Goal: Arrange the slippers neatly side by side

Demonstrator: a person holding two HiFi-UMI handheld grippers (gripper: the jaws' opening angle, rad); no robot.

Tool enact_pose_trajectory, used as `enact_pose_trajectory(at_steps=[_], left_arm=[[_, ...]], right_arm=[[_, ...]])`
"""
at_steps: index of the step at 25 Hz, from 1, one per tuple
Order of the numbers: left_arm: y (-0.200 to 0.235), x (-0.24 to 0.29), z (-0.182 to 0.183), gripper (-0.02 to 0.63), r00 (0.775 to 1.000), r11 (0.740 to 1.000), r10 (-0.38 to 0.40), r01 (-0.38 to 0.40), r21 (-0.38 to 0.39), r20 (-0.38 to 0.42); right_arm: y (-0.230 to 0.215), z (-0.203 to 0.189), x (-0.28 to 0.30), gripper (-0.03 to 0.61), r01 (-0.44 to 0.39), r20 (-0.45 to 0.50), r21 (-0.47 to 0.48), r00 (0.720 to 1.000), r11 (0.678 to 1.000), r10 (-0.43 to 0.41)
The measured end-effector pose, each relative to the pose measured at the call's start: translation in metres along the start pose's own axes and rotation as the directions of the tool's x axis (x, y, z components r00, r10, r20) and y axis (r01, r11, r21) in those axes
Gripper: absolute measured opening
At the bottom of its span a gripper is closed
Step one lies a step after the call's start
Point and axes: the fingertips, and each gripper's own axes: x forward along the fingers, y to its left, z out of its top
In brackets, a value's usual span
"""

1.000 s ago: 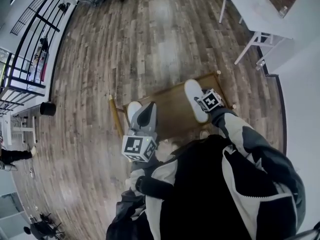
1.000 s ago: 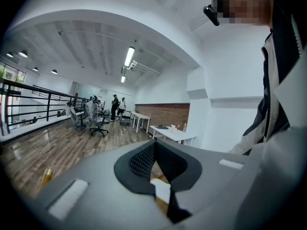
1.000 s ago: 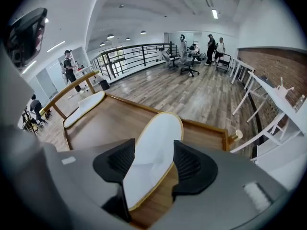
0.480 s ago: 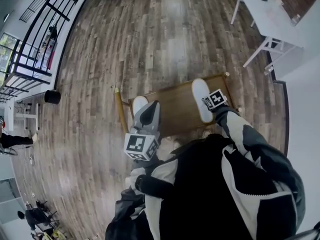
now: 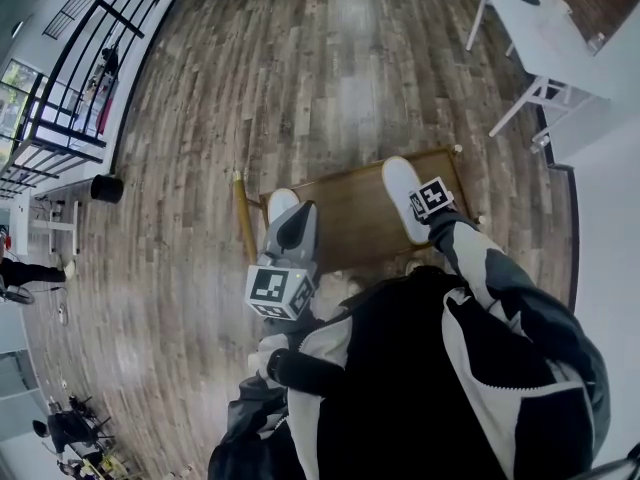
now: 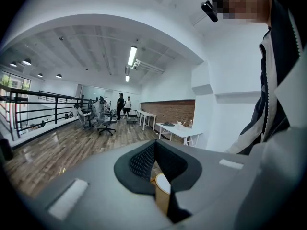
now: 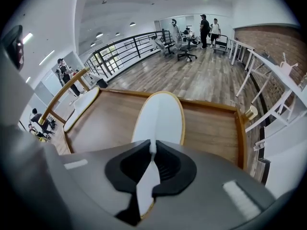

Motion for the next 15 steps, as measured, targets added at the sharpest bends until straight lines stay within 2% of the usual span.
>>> enact_pose_trajectory(at_steps=[4,8,15], left_arm=[[0.008,-0.008,0.003,0.018,1.000,1.000,0.012,-0.012,0.007,0.006],[0.008,-0.014,0.003,0.018,1.000,1.000,0.008,-0.008,0.009,0.016],[0.019,-0.028,0.001,0.018,0.999,1.000,0.014,-0.014,-0.002,0.032]], right_arm=[[0.006,0.006,-0.007,0.023,0.008,0.034,0.005,0.999,1.000,-0.008],[0.016,0.018,-0.020,0.023,-0.020,0.106,0.036,0.994,0.999,0.016],[0.066,0.047,-0.049,0.023,-0.088,0.219,0.031,0.973,0.996,0.079]])
